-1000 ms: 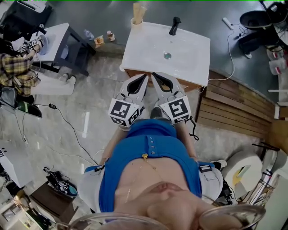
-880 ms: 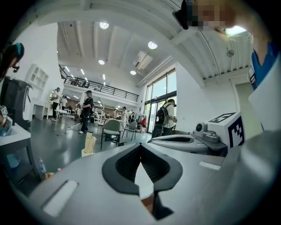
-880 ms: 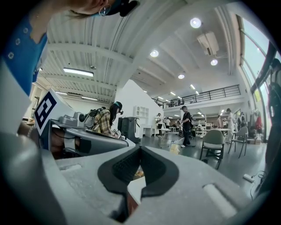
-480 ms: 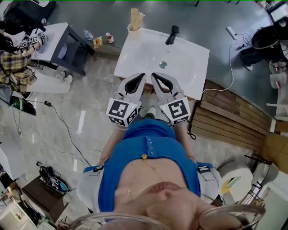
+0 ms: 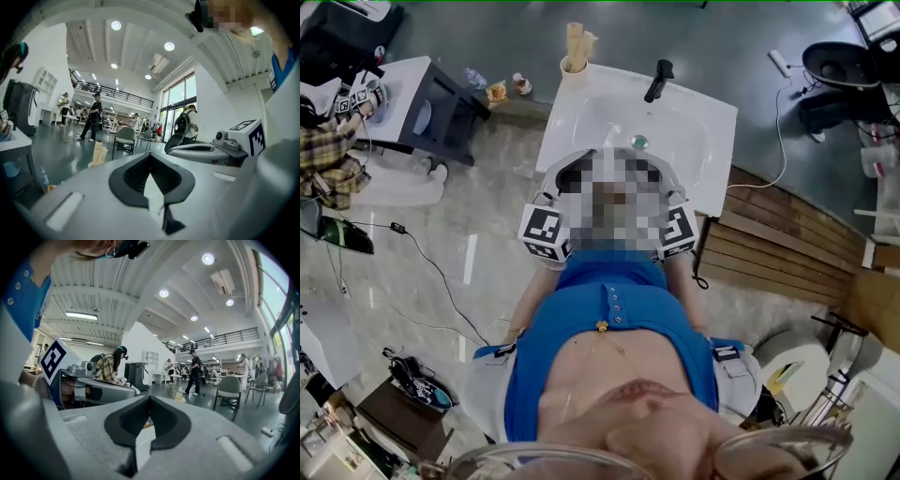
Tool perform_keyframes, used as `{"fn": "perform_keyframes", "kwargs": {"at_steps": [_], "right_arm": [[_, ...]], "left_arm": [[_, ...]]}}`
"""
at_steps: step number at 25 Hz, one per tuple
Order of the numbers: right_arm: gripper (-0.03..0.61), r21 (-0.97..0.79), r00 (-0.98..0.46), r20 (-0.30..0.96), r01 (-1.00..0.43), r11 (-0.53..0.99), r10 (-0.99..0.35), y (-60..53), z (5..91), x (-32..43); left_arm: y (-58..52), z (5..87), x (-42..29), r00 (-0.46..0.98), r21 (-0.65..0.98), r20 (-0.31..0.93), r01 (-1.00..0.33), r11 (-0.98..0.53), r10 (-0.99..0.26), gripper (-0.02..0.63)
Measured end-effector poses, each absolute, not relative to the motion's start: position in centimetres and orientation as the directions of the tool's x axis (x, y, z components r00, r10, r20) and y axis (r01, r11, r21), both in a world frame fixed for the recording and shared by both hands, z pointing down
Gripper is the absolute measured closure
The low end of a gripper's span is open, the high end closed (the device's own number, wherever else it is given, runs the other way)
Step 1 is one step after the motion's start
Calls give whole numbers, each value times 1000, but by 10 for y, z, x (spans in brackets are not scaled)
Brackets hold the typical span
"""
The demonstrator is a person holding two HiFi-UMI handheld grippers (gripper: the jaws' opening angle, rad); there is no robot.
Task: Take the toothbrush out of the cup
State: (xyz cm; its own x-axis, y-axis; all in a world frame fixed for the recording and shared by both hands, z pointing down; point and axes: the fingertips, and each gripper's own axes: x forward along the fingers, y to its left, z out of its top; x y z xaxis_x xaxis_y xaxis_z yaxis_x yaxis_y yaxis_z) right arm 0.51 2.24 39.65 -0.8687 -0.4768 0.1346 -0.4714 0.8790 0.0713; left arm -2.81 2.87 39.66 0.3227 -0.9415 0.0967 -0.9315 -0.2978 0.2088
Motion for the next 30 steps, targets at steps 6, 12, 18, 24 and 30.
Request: {"fn": "perform_keyframes", "kwargs": {"at_steps": [6, 12, 18, 24, 30], "right_arm": [[577, 74, -823, 142, -545, 835, -549, -11, 398, -27], [577, 92, -785, 155, -594, 799, -600, -52, 400, -74], [577, 92, -738, 177, -646, 758, -651, -77, 410, -112], [577, 81, -665, 205, -720, 690, -718, -101, 418, -116], [577, 76, -667, 203, -719, 691, -717, -119, 421, -108]], "left_arm": [[-10, 393, -57, 412, 201, 84, -899, -390, -907, 612], [-52, 398, -106, 468, 193, 94, -874, -445, -879, 612], [-87, 412, -158, 489, 186, 117, -866, -465, -864, 611], [-117, 423, -178, 533, 185, 135, -842, -507, -835, 612], [-138, 433, -171, 525, 202, 154, -846, -494, -837, 612]]}}
